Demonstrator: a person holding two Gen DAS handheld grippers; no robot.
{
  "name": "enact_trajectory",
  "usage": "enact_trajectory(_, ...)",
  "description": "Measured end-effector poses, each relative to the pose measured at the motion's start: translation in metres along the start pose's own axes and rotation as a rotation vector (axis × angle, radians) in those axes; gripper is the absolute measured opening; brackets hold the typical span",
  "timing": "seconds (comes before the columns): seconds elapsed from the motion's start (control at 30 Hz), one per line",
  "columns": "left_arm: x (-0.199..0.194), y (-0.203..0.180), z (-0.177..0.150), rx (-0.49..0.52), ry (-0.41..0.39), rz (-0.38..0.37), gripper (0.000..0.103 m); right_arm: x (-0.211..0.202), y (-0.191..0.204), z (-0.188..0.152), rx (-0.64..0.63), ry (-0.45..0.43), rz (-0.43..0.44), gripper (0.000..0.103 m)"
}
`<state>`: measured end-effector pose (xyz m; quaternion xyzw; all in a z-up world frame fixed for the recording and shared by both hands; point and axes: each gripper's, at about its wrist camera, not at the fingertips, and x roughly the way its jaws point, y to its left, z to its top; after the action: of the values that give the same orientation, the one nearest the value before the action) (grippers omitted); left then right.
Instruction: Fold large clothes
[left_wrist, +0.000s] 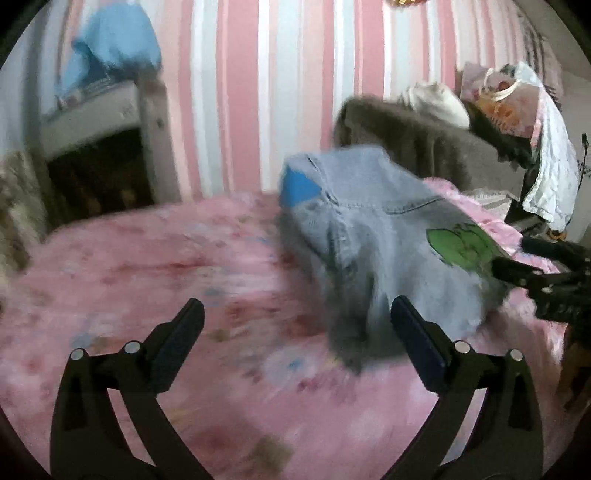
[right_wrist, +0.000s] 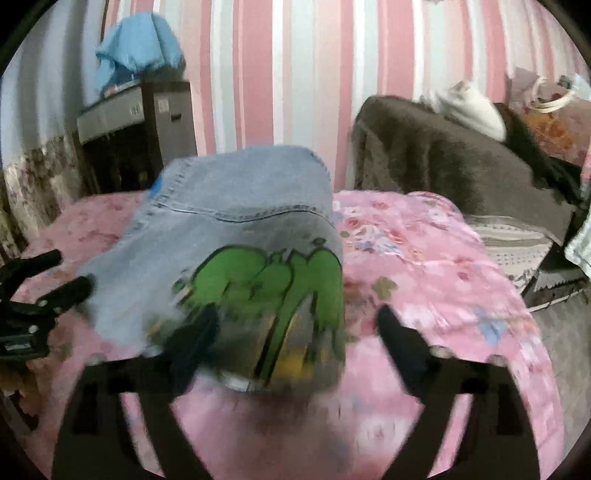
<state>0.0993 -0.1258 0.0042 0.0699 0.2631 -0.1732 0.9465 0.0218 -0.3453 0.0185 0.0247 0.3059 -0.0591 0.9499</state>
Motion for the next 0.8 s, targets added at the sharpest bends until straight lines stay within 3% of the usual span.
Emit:
enact_trajectory(0.2, -0.095, 0.056, -0.037, -0.077, -0.142, 0.076, 0.1, -0.061, 0.015, -0.03, -0.033, -0.131, 0.032, 0.098)
enact_trajectory(0.33, -0.13, 0.077, -0.054, -0.085, -0.197, 0.133, 0.1, -0.086, 0.021, -0.042, -0.042, -0.212, 0.029, 0.099)
enact_trajectory(0.67, -0.132, 0.08, -0.064, -0.058, -0.243, 0.175, 0.1, -0.106, 0.026, -0.065, -0.027, -0.308, 0.042, 0.101)
enact_trajectory(0.8, -0.128, 0.08, -0.063, -0.059, -0.223, 0.166, 0.1, -0.101, 0.024, -0.064, -0.013, -0.285, 0.029, 0.101)
